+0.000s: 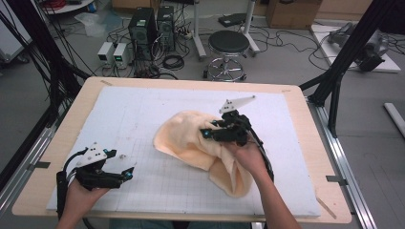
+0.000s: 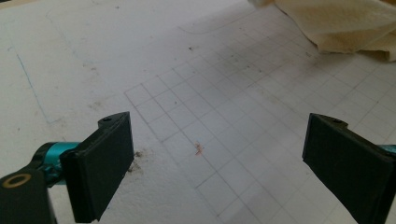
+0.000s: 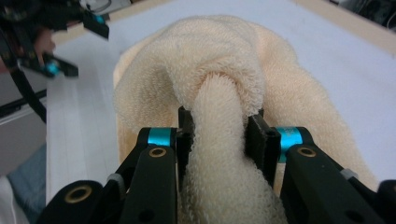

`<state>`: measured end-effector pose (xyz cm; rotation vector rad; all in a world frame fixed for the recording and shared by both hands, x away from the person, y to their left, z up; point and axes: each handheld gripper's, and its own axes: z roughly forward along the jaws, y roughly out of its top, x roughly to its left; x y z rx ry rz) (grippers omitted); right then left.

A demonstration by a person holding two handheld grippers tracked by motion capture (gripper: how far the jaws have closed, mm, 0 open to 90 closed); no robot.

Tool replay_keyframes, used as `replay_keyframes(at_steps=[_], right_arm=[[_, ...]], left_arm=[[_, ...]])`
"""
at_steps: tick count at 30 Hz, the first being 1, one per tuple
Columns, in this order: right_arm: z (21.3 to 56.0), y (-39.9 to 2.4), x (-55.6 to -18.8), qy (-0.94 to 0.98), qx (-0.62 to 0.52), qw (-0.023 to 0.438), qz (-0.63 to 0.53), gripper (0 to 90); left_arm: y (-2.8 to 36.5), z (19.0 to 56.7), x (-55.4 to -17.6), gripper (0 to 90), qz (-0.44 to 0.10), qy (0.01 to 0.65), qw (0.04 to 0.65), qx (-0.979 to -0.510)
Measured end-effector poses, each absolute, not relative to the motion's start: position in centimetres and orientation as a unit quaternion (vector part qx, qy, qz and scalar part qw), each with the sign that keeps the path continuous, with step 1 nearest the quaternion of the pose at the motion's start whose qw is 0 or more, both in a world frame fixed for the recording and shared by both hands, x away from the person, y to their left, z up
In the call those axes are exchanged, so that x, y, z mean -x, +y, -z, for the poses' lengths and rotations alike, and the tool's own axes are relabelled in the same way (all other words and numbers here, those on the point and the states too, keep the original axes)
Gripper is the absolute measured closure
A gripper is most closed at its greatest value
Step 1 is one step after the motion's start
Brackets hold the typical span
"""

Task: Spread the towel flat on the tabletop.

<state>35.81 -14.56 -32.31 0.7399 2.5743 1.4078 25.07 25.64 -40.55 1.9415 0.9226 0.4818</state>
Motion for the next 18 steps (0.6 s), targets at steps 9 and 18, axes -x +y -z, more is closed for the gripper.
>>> replay_keyframes(at_steps=[9,18], right_arm=[[30.1,-10.3,-37.4,0.842,-0.229,0.071,-0.483,67.5],[37.4,-10.0,-40.2,0.875,-0.253,0.069,-0.406,46.8]], left_arm=[[25.6,40.4,-25.0,9.2,-0.196,0.372,0.455,-0.785],[24.4,40.3,-25.5,9.3,-0.186,0.364,0.464,-0.786]])
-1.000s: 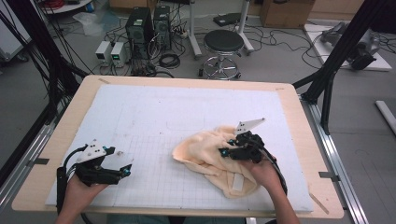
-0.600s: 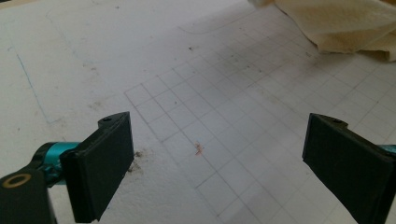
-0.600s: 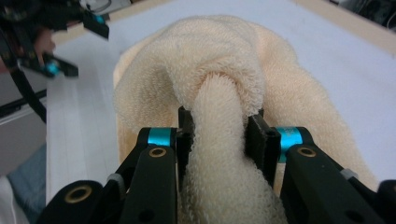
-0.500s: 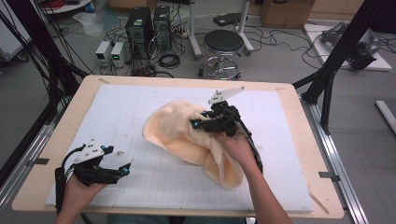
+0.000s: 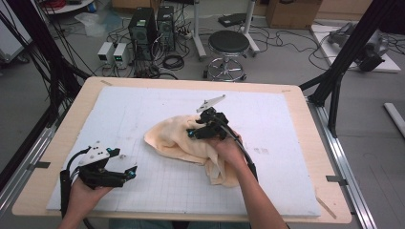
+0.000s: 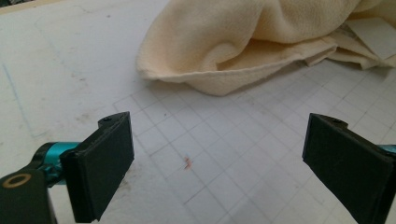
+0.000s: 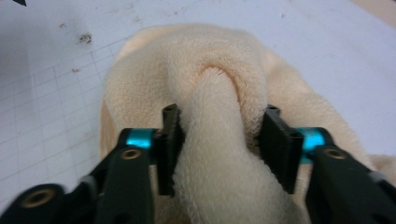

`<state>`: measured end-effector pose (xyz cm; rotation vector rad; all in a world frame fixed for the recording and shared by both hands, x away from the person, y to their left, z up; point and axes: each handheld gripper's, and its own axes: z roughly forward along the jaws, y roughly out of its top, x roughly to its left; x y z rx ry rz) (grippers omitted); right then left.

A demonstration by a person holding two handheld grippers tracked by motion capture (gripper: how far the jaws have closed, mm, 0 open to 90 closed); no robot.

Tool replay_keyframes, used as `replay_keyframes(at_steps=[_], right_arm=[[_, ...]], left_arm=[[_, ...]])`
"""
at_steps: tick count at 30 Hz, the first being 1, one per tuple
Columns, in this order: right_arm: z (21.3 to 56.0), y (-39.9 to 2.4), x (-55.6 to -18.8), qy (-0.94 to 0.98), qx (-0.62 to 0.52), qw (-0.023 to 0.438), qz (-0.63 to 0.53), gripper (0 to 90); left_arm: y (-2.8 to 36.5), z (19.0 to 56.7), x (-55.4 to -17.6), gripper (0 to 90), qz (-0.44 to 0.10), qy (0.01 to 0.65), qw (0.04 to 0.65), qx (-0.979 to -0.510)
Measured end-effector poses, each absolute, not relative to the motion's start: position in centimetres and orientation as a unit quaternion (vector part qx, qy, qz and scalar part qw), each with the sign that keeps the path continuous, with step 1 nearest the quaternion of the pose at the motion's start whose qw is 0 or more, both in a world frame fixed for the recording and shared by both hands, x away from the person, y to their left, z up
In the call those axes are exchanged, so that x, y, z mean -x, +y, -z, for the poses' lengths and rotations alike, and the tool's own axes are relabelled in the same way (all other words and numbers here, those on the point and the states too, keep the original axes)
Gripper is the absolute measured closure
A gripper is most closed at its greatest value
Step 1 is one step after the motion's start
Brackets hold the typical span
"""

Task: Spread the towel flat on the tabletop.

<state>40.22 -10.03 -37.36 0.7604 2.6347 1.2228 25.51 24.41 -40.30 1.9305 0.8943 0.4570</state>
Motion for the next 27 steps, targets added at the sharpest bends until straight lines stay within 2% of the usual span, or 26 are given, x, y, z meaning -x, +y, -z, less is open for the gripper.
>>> replay_keyframes(at_steps=[3,9,17,22,23,25,27], right_arm=[[36.5,-10.7,-39.6,0.864,-0.244,0.073,-0.434,39.4],[34.0,-13.1,-37.2,0.854,-0.220,0.107,-0.460,35.3],[34.2,-16.5,-32.8,0.850,-0.214,0.098,-0.470,37.2],[36.3,-16.8,-31.2,0.869,-0.202,0.102,-0.440,37.9],[36.8,-16.7,-31.1,0.875,-0.198,0.102,-0.430,38.4],[37.7,-16.8,-31.1,0.879,-0.198,0.096,-0.423,40.1],[38.4,-16.8,-31.2,0.883,-0.201,0.093,-0.414,43.1]], left_arm=[[23.4,40.2,-25.9,9.2,-0.180,0.356,0.467,-0.789],[21.7,39.9,-26.3,10.4,-0.170,0.344,0.472,-0.793],[18.4,40.3,-27.8,16.1,-0.141,0.328,0.476,-0.804],[16.4,41.0,-29.1,25.7,-0.128,0.324,0.470,-0.811],[16.0,41.1,-29.5,29.0,-0.128,0.319,0.463,-0.817],[15.4,41.5,-30.2,41.9,-0.121,0.312,0.456,-0.825],[14.7,41.9,-30.8,47.1,-0.119,0.312,0.446,-0.831]])
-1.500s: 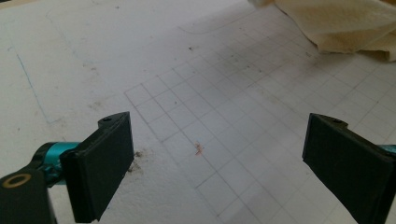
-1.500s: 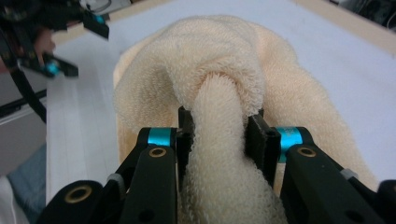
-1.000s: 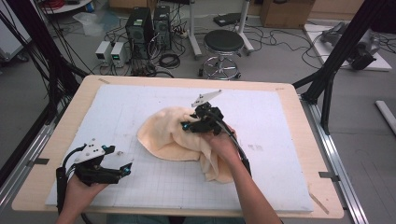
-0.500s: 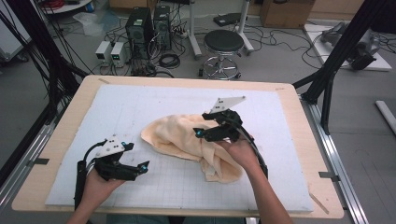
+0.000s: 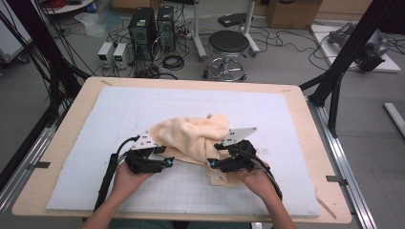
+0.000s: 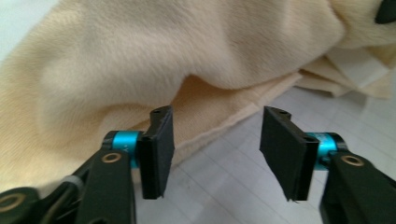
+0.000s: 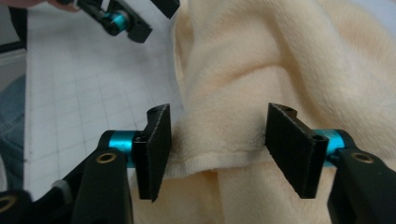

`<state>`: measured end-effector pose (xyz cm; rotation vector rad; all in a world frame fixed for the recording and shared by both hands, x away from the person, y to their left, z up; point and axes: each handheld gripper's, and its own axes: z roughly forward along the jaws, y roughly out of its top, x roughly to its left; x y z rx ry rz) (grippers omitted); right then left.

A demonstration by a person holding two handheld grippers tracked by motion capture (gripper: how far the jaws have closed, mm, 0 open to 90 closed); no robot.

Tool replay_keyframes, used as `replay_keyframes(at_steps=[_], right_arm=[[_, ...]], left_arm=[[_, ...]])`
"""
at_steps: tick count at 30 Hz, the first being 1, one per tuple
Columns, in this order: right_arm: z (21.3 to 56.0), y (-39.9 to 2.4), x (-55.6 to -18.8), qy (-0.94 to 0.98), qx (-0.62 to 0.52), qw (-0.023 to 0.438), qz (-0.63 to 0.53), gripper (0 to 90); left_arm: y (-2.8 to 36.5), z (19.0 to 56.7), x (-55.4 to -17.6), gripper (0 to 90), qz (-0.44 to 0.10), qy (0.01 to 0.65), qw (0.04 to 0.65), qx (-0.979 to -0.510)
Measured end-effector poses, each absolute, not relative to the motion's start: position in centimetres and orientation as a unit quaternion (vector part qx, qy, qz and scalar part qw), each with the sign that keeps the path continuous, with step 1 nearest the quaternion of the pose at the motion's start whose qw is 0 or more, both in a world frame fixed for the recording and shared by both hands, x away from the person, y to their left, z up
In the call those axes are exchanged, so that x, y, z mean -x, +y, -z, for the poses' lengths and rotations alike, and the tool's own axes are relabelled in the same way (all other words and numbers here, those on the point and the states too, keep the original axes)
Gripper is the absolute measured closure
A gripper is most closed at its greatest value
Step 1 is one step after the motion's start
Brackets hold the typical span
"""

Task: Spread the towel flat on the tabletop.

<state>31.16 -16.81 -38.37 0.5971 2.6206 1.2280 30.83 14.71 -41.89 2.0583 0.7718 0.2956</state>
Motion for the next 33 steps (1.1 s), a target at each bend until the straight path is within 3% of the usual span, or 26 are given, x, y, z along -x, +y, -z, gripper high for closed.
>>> replay_keyframes(at_steps=[6,11,13,23,33], right_arm=[[40.0,-16.7,-32.0,0.896,-0.205,0.088,-0.385,54.2],[40.7,-16.3,-32.7,0.905,-0.202,0.080,-0.367,70.8],[40.6,-16.5,-32.9,0.900,-0.204,0.072,-0.378,73.6],[36.4,-18.3,-32.3,0.865,-0.213,0.077,-0.448,75.4],[34.4,-17.6,-31.7,0.847,-0.214,0.049,-0.484,76.1]], left_arm=[[12.4,43.6,-32.0,61.6,-0.110,0.309,0.389,-0.861],[12.3,43.7,-32.2,83.3,-0.114,0.310,0.388,-0.861],[12.5,43.5,-32.2,86.6,-0.105,0.307,0.386,-0.863],[17.2,39.2,-30.6,87.7,-0.113,0.299,0.445,-0.837],[22.7,34.1,-29.0,87.7,-0.144,0.290,0.491,-0.809]])
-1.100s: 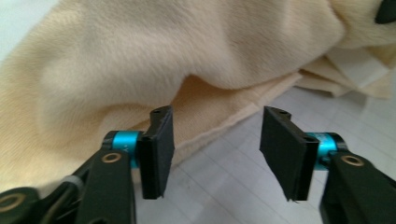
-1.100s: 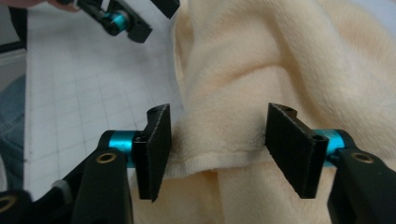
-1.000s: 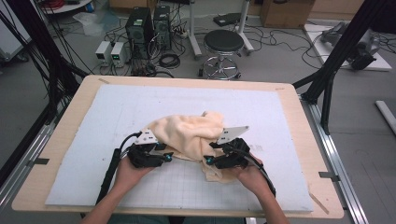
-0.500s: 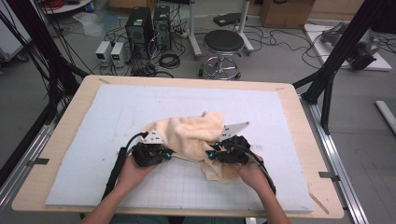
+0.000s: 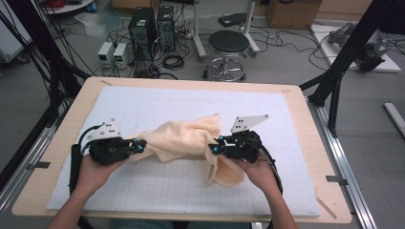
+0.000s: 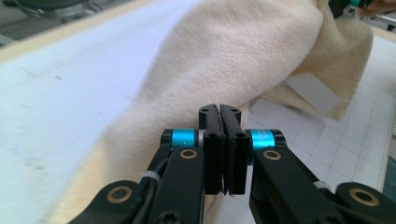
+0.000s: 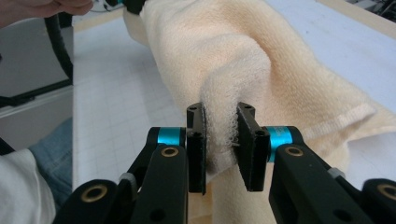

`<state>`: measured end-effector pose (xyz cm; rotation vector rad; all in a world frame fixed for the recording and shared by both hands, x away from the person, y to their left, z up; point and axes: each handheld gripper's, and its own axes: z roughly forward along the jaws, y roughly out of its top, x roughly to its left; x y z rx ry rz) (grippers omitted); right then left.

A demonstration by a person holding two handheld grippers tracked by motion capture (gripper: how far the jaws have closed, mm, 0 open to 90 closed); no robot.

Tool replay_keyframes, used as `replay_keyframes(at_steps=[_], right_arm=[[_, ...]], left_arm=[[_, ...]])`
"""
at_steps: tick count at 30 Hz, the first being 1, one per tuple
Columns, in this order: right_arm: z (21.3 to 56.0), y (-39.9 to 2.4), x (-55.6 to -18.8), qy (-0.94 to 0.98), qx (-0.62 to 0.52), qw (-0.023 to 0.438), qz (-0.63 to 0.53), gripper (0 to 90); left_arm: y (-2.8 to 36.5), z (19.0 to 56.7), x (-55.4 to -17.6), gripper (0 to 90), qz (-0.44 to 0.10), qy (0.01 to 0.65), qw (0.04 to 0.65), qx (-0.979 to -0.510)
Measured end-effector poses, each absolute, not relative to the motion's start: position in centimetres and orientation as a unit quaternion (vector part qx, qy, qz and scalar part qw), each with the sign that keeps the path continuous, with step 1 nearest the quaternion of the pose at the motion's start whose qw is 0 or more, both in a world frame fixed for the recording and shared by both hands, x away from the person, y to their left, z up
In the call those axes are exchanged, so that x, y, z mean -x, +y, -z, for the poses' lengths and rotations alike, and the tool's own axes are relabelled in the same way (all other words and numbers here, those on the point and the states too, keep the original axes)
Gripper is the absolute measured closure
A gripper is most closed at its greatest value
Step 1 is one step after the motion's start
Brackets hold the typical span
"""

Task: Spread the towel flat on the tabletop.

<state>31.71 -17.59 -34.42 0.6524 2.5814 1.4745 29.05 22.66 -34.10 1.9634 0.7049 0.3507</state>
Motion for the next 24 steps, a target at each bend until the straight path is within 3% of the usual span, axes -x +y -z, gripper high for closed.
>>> replay_keyframes(at_steps=[3,7,12,17,24], right_arm=[[34.4,-17.4,-32.2,0.846,-0.219,0.055,-0.483,76.2],[35.6,-17.5,-34.2,0.853,-0.245,0.081,-0.454,77.9],[39.0,-18.1,-37.5,0.852,-0.299,0.062,-0.426,77.5],[39.3,-18.8,-38.2,0.837,-0.307,0.056,-0.449,69.7],[36.9,-20.0,-36.0,0.831,-0.282,0.079,-0.474,62.5]], left_arm=[[23.3,33.6,-29.8,87.7,-0.151,0.301,0.492,-0.803],[23.5,35.9,-33.2,87.7,-0.147,0.345,0.452,-0.810],[23.2,39.2,-35.6,86.1,-0.118,0.382,0.422,-0.814],[23.1,38.5,-35.1,68.0,-0.126,0.372,0.440,-0.807],[23.0,37.1,-33.3,58.8,-0.121,0.341,0.471,-0.805]])
